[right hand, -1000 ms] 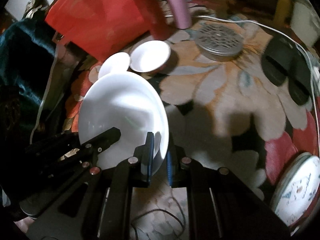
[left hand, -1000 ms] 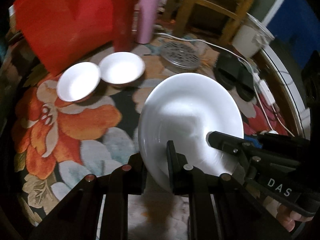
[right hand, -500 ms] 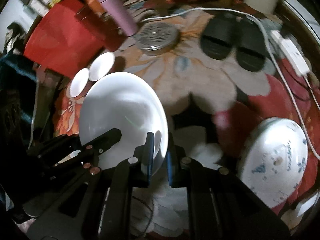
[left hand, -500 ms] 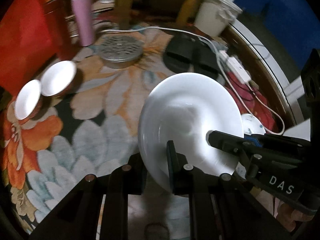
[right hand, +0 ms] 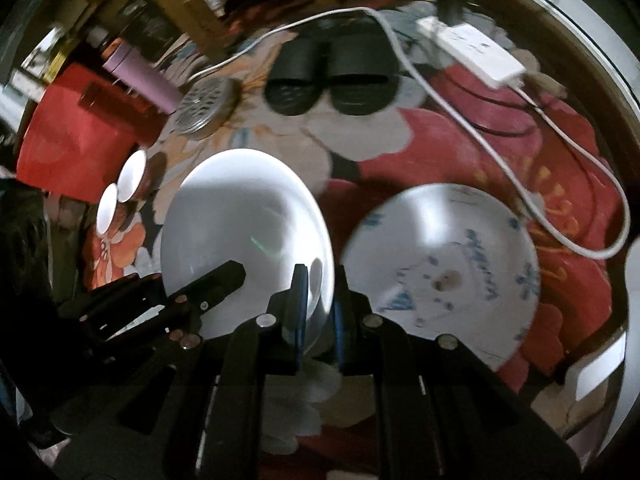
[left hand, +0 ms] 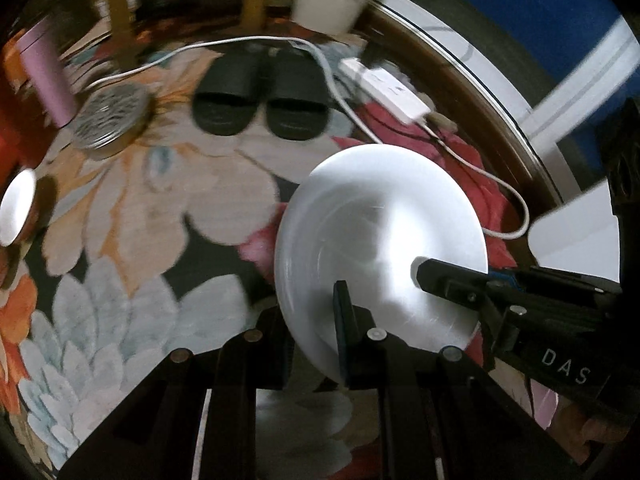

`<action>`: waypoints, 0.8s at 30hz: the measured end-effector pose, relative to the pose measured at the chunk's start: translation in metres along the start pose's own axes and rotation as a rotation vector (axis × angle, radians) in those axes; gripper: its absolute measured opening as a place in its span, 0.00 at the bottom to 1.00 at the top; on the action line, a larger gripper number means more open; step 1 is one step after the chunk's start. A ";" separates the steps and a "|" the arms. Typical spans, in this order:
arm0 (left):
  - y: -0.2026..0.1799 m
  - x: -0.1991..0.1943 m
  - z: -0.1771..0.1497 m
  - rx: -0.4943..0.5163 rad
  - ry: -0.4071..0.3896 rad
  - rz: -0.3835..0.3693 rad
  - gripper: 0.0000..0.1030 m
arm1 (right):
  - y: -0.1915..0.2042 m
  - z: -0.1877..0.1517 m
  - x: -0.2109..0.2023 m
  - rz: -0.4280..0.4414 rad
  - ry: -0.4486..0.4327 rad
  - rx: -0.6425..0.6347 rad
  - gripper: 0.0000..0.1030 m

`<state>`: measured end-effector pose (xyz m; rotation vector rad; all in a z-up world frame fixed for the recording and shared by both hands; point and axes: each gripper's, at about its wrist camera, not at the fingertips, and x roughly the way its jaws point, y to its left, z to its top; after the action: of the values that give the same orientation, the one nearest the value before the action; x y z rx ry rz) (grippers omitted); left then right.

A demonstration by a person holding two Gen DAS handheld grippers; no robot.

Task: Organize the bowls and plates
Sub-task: 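Carry the white bowl with both grippers toward the bear plate stack, then lower the white bowl onto the bear plates and open both grippers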

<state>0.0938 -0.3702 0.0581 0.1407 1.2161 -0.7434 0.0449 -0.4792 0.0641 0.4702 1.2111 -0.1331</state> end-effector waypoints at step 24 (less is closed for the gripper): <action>-0.073 0.102 -0.017 0.143 0.218 -0.002 0.17 | -0.109 -0.029 0.037 -0.053 0.149 0.215 0.11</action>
<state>0.0528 -0.4625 -0.0173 0.3457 1.3689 -0.8328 -0.0051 -0.5592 -0.0079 0.6450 1.3629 -0.2792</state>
